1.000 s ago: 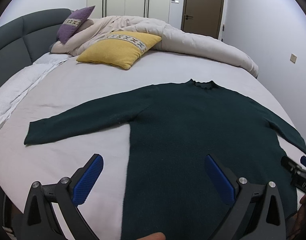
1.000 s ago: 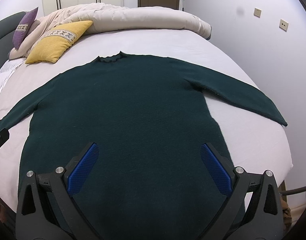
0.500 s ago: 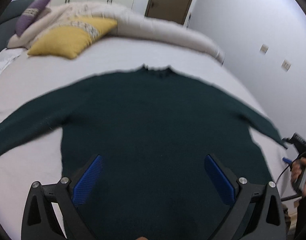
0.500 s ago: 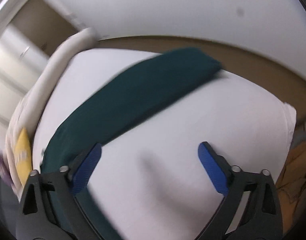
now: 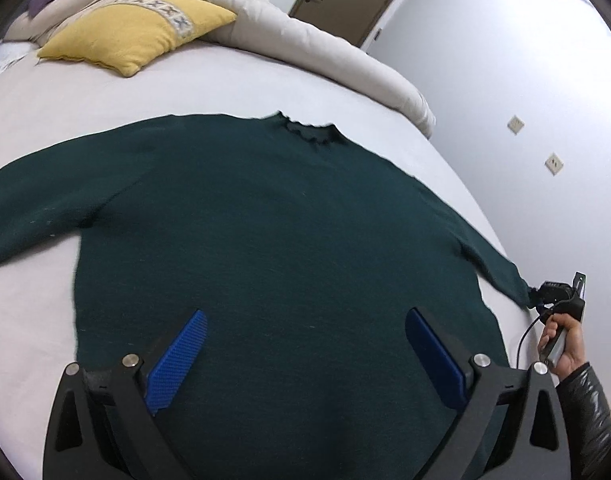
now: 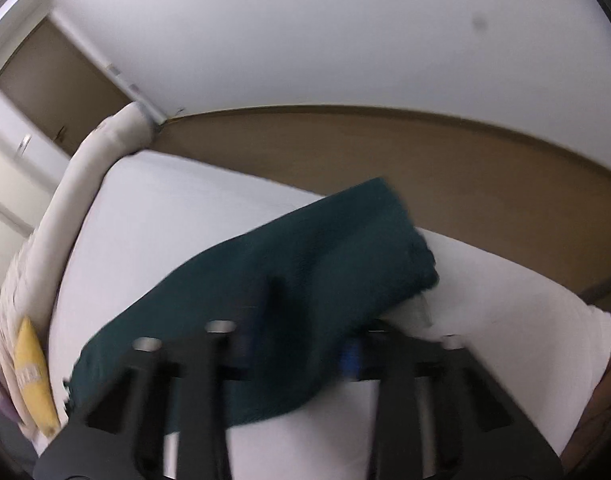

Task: Fold small clothes
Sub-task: 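Grasp one sleeve cuff with the right gripper and lift it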

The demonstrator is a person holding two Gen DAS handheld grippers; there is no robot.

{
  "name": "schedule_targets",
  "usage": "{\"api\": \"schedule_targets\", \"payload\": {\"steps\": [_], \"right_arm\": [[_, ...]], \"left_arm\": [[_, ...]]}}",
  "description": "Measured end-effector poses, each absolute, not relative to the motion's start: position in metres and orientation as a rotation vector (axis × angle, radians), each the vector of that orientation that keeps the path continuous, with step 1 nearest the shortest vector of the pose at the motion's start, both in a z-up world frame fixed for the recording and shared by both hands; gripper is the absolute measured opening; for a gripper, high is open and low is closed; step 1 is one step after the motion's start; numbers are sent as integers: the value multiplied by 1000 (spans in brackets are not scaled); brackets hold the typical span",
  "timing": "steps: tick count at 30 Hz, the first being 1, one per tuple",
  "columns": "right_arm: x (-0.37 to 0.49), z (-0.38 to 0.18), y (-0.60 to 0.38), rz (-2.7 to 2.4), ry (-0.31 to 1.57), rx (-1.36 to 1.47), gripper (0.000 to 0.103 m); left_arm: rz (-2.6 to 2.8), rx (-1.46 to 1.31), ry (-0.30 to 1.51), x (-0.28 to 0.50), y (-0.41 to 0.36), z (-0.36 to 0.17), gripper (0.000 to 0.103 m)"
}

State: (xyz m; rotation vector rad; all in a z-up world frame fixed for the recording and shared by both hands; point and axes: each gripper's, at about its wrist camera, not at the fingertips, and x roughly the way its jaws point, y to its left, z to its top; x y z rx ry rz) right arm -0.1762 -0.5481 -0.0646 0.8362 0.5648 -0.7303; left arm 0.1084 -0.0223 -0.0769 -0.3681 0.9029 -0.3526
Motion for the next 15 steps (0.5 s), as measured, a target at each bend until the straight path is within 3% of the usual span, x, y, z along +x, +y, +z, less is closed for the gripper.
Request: {"api": "schedule_targets", "payload": {"steps": [8, 12, 15], "right_arm": [[-19, 3, -360, -283, 642, 478, 7], [57, -2, -237, -62, 704, 355, 7], [83, -39, -156, 53, 799, 216, 12]], "left_arm": [[-291, -489, 827, 107, 32, -67, 97], [-258, -517, 823, 113, 53, -71, 97], [-230, -526, 827, 118, 65, -75, 97]]}}
